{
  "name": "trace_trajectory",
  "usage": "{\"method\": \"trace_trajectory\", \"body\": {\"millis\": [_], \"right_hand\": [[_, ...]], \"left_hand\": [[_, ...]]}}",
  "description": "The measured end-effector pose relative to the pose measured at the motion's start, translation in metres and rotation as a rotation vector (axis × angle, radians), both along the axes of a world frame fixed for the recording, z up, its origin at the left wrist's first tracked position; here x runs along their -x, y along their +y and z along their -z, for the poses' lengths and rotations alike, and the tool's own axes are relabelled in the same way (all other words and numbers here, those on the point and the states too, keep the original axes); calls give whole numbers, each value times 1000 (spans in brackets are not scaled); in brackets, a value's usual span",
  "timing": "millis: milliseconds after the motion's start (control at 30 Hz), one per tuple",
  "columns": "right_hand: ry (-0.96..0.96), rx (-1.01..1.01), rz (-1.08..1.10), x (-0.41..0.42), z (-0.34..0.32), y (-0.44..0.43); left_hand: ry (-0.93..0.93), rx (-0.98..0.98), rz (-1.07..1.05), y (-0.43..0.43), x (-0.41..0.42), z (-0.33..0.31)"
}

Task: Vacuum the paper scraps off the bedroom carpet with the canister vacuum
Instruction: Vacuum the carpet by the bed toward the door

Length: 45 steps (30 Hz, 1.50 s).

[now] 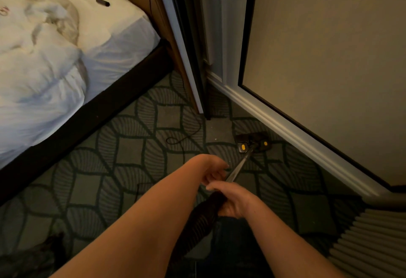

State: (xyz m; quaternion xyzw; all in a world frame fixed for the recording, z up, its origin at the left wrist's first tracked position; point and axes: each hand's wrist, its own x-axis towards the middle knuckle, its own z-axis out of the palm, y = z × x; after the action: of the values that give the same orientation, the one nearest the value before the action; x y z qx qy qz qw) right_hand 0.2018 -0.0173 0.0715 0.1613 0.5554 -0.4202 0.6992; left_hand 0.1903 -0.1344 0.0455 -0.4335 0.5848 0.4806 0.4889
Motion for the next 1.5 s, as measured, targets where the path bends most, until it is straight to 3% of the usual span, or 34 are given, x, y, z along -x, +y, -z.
{"method": "trace_trajectory", "body": {"millis": [167,300,433,600,1033,1233,1500], "right_hand": [[186,-142,154,-23,12,-23],[245,-251,219,-66,15,-36],[269,-268,294,-110,14,-60],[312,-222,350,-137,28,-81],[305,-127,169,-117,21,-103],[141,-135,142,-118,33,-77],[115,-110,156,-123,30,-62]], "left_hand": [[70,-3,-81,-13,-20,1],[53,-31,52,-25,-46,3],[94,-8,145,-51,-80,-8],[144,1,88,-76,-106,-9],[166,12,-159,-96,-115,0],[155,15,-122,-69,-126,14],[253,67,-137,-57,-129,12]]}}
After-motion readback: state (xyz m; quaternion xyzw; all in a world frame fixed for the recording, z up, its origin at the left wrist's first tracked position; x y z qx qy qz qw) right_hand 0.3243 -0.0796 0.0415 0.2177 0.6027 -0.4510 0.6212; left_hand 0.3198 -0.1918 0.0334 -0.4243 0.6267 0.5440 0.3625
